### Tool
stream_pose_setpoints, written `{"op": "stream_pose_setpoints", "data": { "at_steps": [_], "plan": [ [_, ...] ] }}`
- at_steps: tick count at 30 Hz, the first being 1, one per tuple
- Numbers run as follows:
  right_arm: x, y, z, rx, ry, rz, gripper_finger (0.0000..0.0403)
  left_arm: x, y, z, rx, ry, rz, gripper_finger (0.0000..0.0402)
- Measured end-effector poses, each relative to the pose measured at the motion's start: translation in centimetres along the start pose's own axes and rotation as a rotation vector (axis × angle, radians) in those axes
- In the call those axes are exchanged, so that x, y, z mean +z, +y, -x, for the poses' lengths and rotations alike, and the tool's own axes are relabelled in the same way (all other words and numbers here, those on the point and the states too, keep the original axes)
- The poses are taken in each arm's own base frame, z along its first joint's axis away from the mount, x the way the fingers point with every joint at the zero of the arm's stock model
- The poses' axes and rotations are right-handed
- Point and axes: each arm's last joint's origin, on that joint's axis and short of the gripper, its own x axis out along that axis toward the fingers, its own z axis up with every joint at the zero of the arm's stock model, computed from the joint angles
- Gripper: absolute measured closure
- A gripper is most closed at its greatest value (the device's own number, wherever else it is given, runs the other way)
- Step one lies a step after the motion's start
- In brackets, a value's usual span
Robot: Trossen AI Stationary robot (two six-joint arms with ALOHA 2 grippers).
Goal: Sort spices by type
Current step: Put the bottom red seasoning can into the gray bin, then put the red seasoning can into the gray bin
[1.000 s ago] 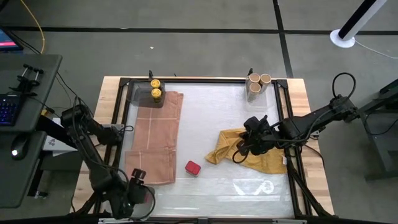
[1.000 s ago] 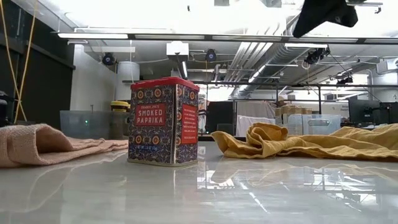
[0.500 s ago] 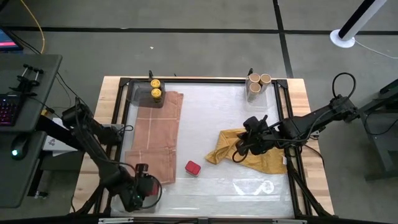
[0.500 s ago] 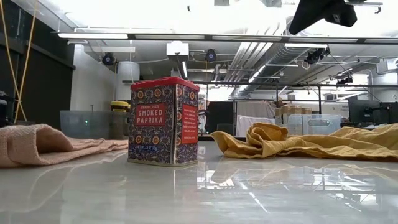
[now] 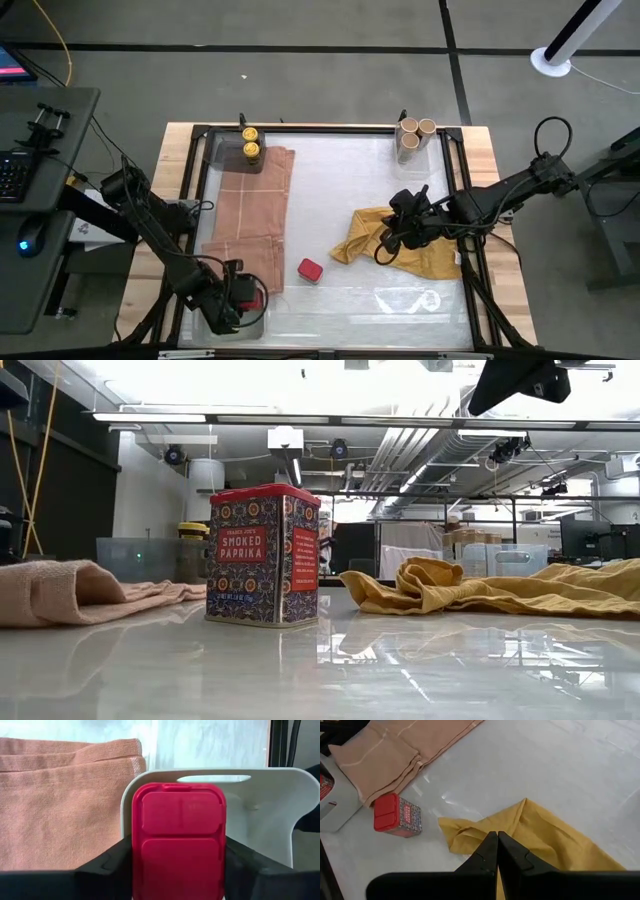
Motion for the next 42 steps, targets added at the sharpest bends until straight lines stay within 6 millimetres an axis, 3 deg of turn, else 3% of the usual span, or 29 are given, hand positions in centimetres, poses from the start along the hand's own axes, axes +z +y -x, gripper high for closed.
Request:
{"op": "stream_pose_setpoints", "data": {
  "at_steps": [5, 16, 23, 28, 31, 34, 38, 42],
  "plan": [
    [0.0, 0.0, 0.0, 0.000, 0.000, 0.000, 0.0403, 0.0, 0.0, 0.0, -0.003, -0.003, 0.000, 0.0156],
    [0.0, 0.0, 0.0, -0.001, 0.000, 0.000, 0.0403, 0.3, 0.3, 0.5, -0.049, 0.030, -0.002, 0.0146],
    [0.0, 0.1, 0.0, 0.005, -0.002, 0.015, 0.0403, 0.5, 1.7, 4.0, -0.142, 0.030, -0.036, 0.0146],
    [0.3, 0.5, 0.0, 0.047, -0.026, 0.007, 0.0403, 1.3, 3.8, 6.9, -0.120, -0.140, 0.008, 0.0146],
    [0.4, 0.8, 0.0, 0.072, -0.041, 0.007, 0.0403, 2.6, 4.6, 7.9, -0.084, -0.295, -0.025, 0.0152],
    [0.5, 0.9, 0.1, 0.085, -0.048, -0.004, 0.0403, 4.8, 5.1, 7.4, -0.064, -0.397, -0.113, 0.0158],
    [0.6, 0.9, 0.1, 0.089, -0.050, -0.013, 0.0403, 8.6, 5.9, 4.5, -0.059, -0.457, -0.218, 0.0157],
    [0.5, 0.9, 0.1, 0.093, -0.043, -0.035, 0.0403, 12.3, 7.2, 1.9, -0.031, -0.401, -0.297, 0.0148]
  ]
}}
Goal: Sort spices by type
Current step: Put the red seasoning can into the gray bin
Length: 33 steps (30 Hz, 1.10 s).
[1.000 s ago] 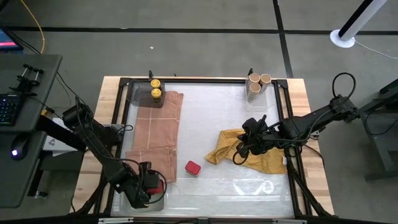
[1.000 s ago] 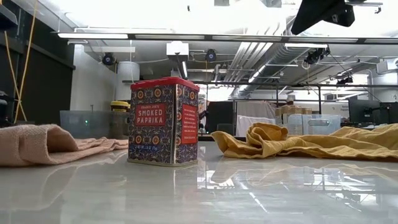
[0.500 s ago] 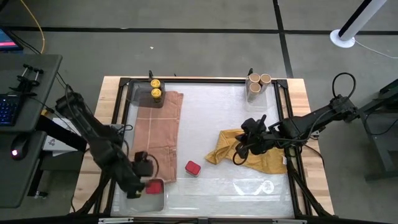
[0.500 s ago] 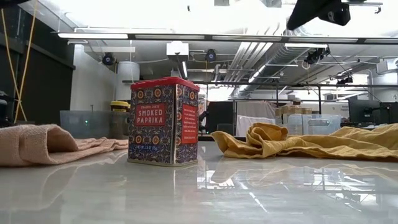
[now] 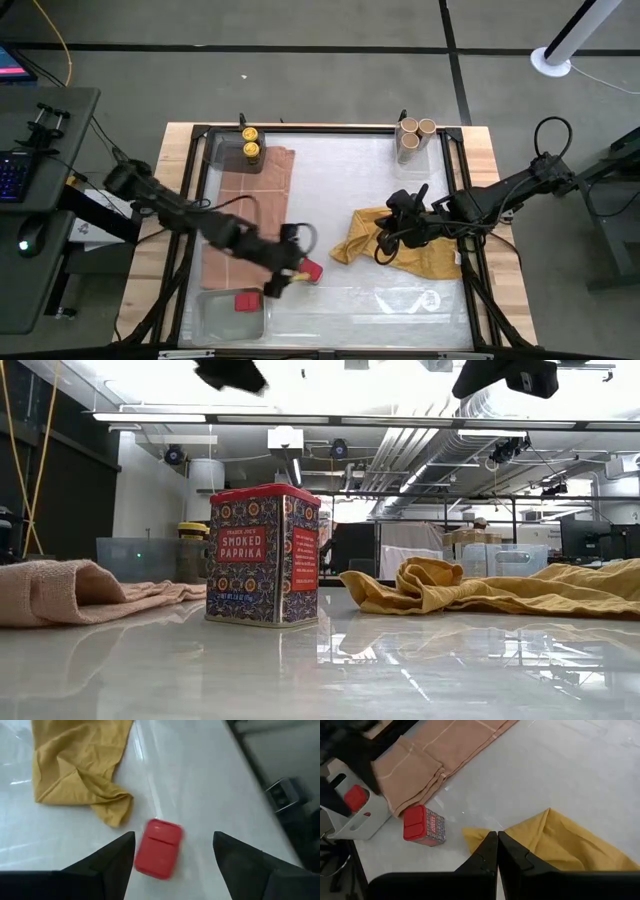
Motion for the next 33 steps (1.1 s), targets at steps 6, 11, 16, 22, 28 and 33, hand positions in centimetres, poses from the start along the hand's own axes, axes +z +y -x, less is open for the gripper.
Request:
{"op": "stream_pose_setpoints", "data": {
  "at_steps": [6, 11, 16, 22, 28, 33],
  "plan": [
    [0.0, 0.0, 0.0, -0.003, -0.004, -0.023, 0.0403, 2.3, 1.8, -4.4, -0.082, 0.150, -0.174, 0.0125],
    [0.0, 0.0, 0.0, 0.007, 0.014, -0.029, 0.0403, 2.8, 2.3, -7.1, -0.085, 0.299, -0.271, 0.0102],
    [-0.1, 0.0, 0.0, 0.013, 0.024, -0.029, 0.0403, 2.2, 2.3, -8.4, -0.095, 0.384, -0.323, 0.0082],
    [-0.1, 0.0, 0.0, 0.009, 0.026, -0.026, 0.0403, 1.7, 2.4, -8.9, -0.099, 0.416, -0.278, 0.0067],
    [-0.1, 0.0, 0.0, 0.007, 0.027, -0.025, 0.0403, 1.7, 2.7, -9.0, -0.110, 0.409, -0.263, 0.0064],
    [-0.1, 0.0, 0.0, 0.007, 0.028, -0.025, 0.0402, 1.8, 3.0, -8.9, -0.105, 0.406, -0.263, 0.0064]
  ]
}}
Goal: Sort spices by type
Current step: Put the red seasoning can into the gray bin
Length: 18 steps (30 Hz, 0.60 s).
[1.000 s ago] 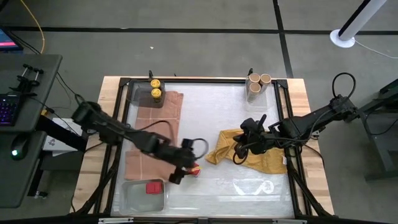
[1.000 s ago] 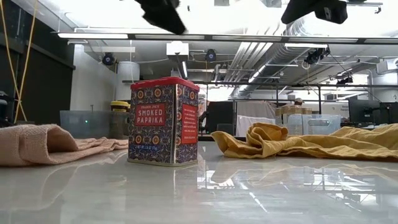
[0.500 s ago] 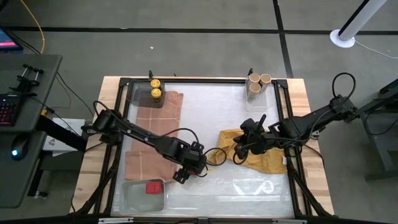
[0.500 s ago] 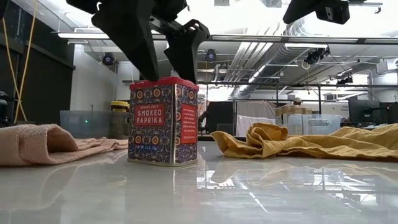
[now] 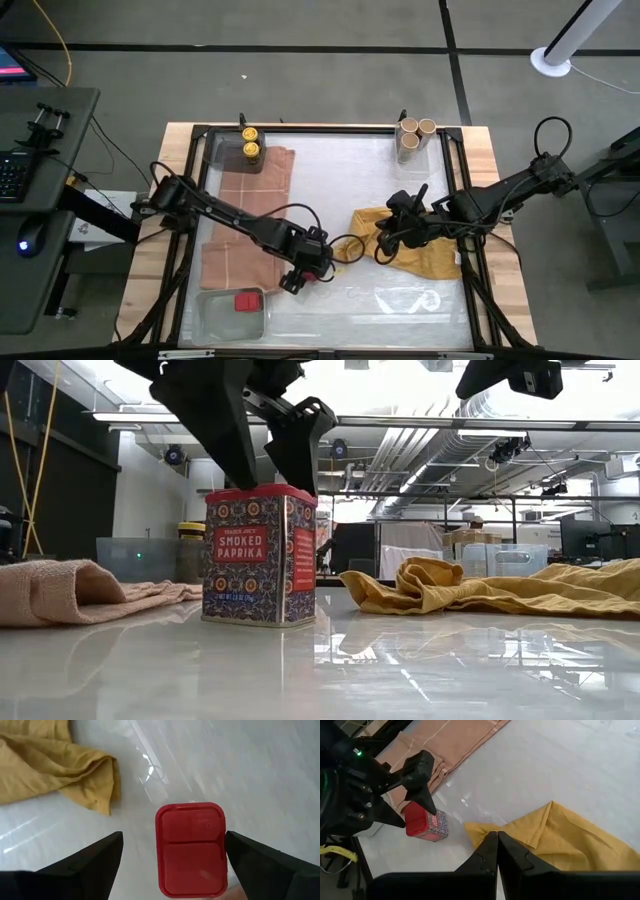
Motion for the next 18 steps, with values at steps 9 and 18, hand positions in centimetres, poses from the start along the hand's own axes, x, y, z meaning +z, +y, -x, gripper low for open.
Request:
{"op": "stream_pose_setpoints", "data": {
  "at_steps": [9, 18],
  "plan": [
    [-0.1, -0.1, 0.0, -0.014, 0.008, 0.008, 0.0402, 1.0, -0.2, 1.7, -0.120, -0.026, 0.055, 0.0064],
    [-0.1, -0.2, 0.0, -0.017, 0.010, 0.010, 0.0402, 0.4, -0.5, 0.3, -0.003, 0.034, 0.053, 0.0064]
  ]
}}
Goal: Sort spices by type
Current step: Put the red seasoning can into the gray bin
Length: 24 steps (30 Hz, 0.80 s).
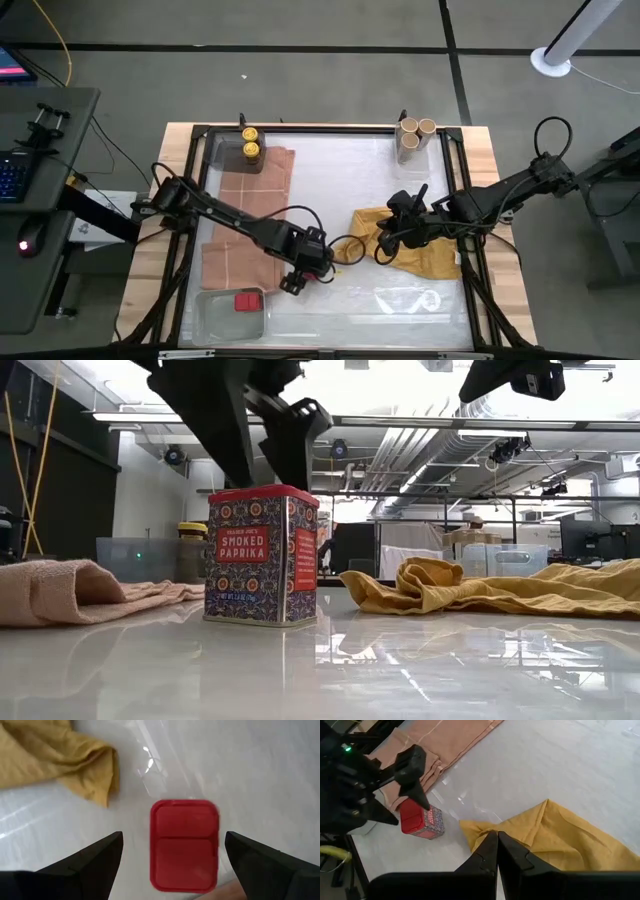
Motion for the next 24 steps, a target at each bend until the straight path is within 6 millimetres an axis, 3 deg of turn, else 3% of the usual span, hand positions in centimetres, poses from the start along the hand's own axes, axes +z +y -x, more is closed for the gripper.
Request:
{"op": "stream_pose_setpoints", "data": {
  "at_steps": [18, 24],
  "plan": [
    [0.0, 0.0, 0.0, 0.001, 0.000, 0.000, 0.0402, -1.7, 0.1, -2.8, -0.016, 0.008, 0.080, 0.0065],
    [0.0, 0.0, 0.0, 0.001, -0.001, -0.001, 0.0402, -1.4, 0.0, -2.8, 0.000, -0.019, 0.076, 0.0109]
  ]
}}
